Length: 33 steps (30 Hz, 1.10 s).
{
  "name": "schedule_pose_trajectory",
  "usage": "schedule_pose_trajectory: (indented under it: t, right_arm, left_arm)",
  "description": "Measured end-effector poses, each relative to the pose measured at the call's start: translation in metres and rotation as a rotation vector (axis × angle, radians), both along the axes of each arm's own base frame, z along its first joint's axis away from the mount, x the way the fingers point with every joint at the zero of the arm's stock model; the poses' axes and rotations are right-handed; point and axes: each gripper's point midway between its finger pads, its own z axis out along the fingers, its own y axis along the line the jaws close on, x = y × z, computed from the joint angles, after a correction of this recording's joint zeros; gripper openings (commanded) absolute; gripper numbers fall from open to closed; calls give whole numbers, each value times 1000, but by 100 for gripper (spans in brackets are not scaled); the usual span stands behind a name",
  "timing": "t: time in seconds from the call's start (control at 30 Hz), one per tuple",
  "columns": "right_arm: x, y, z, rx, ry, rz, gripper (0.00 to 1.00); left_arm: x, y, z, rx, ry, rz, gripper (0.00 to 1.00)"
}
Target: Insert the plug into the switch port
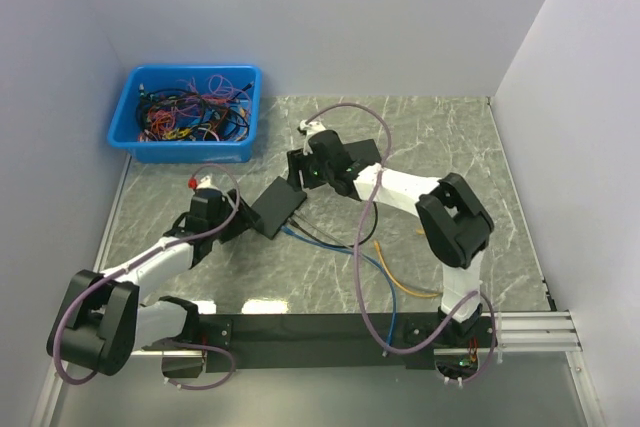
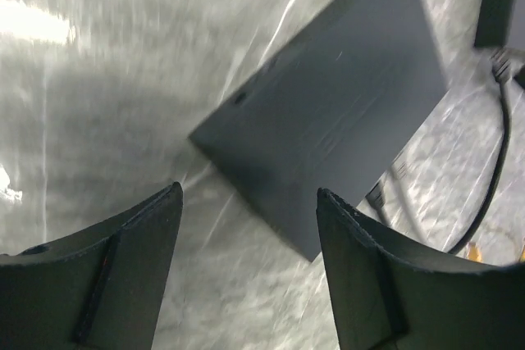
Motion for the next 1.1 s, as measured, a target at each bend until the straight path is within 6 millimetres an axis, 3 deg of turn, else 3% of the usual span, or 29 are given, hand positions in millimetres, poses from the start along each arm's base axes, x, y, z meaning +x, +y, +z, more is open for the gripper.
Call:
schedule_pose_trajectory:
  t: [0.13,0.37,0.77,0.93,1.1]
  right_arm:
    - [8,13,-16,13,52,11,70]
    - [0,15,-50,9,158,17,66]
    - [-9,11,-64,83,209,-8,63]
    - [-24,22,-64,93,231,1,63]
    - [-65,55,-63,88,281,80,63]
  left_arm:
    - [-9,-4,-9,-23,25,-4,72]
    - [-1,-13,-8,-69,0,-17,71]
    - [34,-16,-9,-50,15,2,69]
    - [50,-1,-9,7,35,47,70]
    - [57,36,-11,88,40,137,70]
